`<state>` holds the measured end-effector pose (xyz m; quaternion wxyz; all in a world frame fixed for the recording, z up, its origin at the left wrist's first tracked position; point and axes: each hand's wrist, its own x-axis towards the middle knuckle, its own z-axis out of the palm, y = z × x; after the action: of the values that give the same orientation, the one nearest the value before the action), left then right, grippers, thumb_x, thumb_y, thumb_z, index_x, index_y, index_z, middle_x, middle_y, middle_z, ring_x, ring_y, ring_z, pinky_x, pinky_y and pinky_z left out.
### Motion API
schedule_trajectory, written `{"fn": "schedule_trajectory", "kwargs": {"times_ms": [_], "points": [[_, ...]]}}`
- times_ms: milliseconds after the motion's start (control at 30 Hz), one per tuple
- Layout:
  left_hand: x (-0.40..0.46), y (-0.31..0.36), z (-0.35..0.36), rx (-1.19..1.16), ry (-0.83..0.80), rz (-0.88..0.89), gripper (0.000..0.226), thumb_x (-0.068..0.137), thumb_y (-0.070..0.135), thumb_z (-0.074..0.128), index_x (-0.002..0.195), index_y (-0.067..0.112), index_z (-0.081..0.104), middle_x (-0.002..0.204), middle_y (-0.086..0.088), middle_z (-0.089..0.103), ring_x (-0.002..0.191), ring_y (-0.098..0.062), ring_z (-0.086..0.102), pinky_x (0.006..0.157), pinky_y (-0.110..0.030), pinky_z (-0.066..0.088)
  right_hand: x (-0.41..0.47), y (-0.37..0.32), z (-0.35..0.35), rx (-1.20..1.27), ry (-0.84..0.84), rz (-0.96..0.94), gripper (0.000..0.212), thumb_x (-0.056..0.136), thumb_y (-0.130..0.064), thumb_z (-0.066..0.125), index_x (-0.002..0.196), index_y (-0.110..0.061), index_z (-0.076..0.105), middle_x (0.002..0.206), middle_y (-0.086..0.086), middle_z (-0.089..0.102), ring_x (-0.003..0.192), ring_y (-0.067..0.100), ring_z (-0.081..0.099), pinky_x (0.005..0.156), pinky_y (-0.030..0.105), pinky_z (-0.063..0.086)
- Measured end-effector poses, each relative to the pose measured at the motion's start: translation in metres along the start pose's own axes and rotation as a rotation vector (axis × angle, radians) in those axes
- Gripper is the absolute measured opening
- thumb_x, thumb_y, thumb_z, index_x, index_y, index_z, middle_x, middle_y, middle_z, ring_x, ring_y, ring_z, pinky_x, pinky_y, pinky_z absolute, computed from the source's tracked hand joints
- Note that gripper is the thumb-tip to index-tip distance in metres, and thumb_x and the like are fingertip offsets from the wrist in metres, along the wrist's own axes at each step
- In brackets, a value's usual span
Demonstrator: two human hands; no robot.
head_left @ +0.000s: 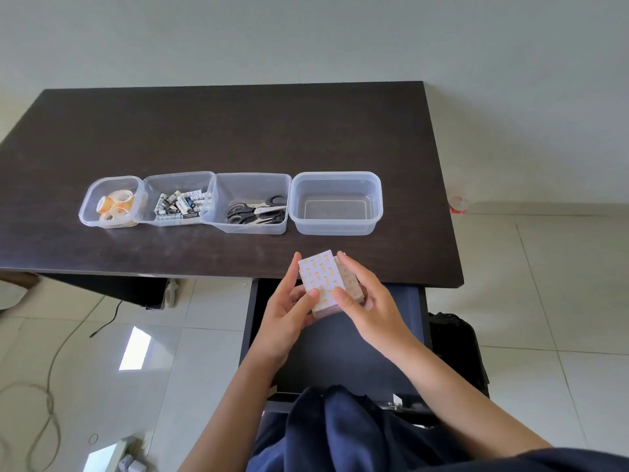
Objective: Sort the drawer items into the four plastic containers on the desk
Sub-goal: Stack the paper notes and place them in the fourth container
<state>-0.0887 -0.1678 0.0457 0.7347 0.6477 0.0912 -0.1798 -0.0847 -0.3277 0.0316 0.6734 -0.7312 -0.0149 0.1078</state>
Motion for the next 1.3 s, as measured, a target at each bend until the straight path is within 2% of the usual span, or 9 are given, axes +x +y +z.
{"fn": "schedule_trajectory", "kwargs": {"times_ms": [100, 233, 367, 533, 700, 900, 1033, 1133, 1300], "points": [[0.008, 0.011, 0.0, 0.035, 0.001, 0.007, 0.066, 0.095, 0.007, 0.049, 0.149, 0.03, 0.018, 0.103, 0.009, 0.073, 0.099, -0.009, 0.067, 0.087, -0.03, 0.056, 0.011, -0.014, -0.011, 0.05, -0.014, 0.011, 0.049, 0.085, -0.038, 0.068, 0.129, -0.046, 0.048, 0.135, -0.011, 0.053, 0.122, 0.005, 0.053, 0.092, 0.027, 0.052], [0.027, 0.032, -0.001, 0.088, -0.016, 0.049, 0.07, 0.088, 0.017, 0.061, 0.147, 0.03, 0.024, 0.116, -0.002, 0.069, 0.107, -0.02, 0.066, 0.091, -0.038, 0.055, 0.033, -0.034, -0.025, 0.041, -0.048, 0.022, 0.054, 0.084, -0.02, 0.07, 0.123, -0.05, 0.048, 0.13, -0.012, 0.056, 0.113, 0.001, 0.058, 0.079, 0.023, 0.056], [0.055, 0.054, -0.005, 0.113, 0.018, 0.065, 0.067, 0.079, 0.026, 0.063, 0.139, 0.033, 0.034, 0.12, -0.009, 0.065, 0.107, -0.022, 0.065, 0.089, -0.04, 0.053, 0.065, -0.05, -0.033, 0.087, -0.039, 0.064, 0.061, 0.08, -0.02, 0.075, 0.124, -0.052, 0.048, 0.126, -0.01, 0.057, 0.111, 0.007, 0.06, 0.081, 0.031, 0.058], [0.099, 0.077, -0.012, 0.081, 0.038, 0.033, 0.062, 0.076, 0.027, 0.065, 0.133, 0.033, 0.04, 0.121, -0.013, 0.062, 0.104, -0.033, 0.063, 0.094, -0.057, 0.048, 0.111, -0.061, -0.031, 0.087, 0.038, 0.099, 0.06, 0.08, -0.02, 0.076, 0.125, -0.047, 0.046, 0.122, -0.011, 0.054, 0.11, 0.013, 0.056, 0.082, 0.031, 0.058], [0.144, 0.089, -0.021, 0.138, 0.044, 0.023, 0.052, 0.079, 0.025, 0.068, 0.122, 0.039, 0.042, 0.12, -0.008, 0.062, 0.116, -0.024, 0.058, 0.085, -0.036, 0.053, 0.157, -0.058, -0.027, 0.116, 0.063, 0.199, 0.051, 0.08, -0.016, 0.074, 0.113, -0.046, 0.05, 0.12, -0.005, 0.059, 0.111, 0.016, 0.058, 0.086, 0.038, 0.056], [0.171, 0.089, -0.033, 0.275, 0.037, -0.008, 0.056, 0.089, 0.017, 0.061, 0.135, 0.029, 0.031, 0.119, -0.005, 0.06, 0.093, -0.013, 0.058, 0.053, -0.011, 0.046, 0.19, -0.05, -0.022, 0.05, 0.067, 0.255, 0.049, 0.08, -0.008, 0.071, 0.104, -0.042, 0.046, 0.112, -0.008, 0.056, 0.106, 0.018, 0.057, 0.079, 0.031, 0.057], [0.175, 0.085, -0.036, 0.4, 0.022, 0.04, 0.065, 0.088, 0.018, 0.063, 0.141, 0.025, 0.026, 0.129, -0.006, 0.057, 0.112, -0.013, 0.057, 0.08, -0.014, 0.048, 0.197, -0.042, -0.02, 0.05, 0.067, 0.33, 0.048, 0.08, -0.007, 0.069, 0.102, -0.043, 0.045, 0.117, -0.001, 0.055, 0.11, 0.02, 0.056, 0.081, 0.034, 0.056], [0.173, 0.085, -0.043, 0.661, 0.014, 0.167, 0.08, 0.082, 0.033, 0.07, 0.144, 0.025, 0.021, 0.145, -0.001, 0.042, 0.133, -0.015, 0.038, 0.104, -0.031, 0.038, 0.202, -0.036, -0.018, 0.038, 0.105, 0.407, 0.05, 0.08, -0.007, 0.069, 0.109, -0.04, 0.044, 0.117, -0.002, 0.053, 0.114, 0.021, 0.051, 0.088, 0.038, 0.054], [0.177, 0.076, -0.067, 1.03, -0.055, 0.332, 0.107, 0.065, 0.052, 0.079, 0.148, 0.024, 0.017, 0.155, 0.005, 0.021, 0.141, -0.016, 0.014, 0.118, -0.048, 0.012, 0.214, -0.034, -0.012, -0.06, 0.081, 0.5, 0.052, 0.078, -0.009, 0.07, 0.115, -0.036, 0.043, 0.122, -0.001, 0.051, 0.114, 0.021, 0.048, 0.083, 0.035, 0.054]]}}
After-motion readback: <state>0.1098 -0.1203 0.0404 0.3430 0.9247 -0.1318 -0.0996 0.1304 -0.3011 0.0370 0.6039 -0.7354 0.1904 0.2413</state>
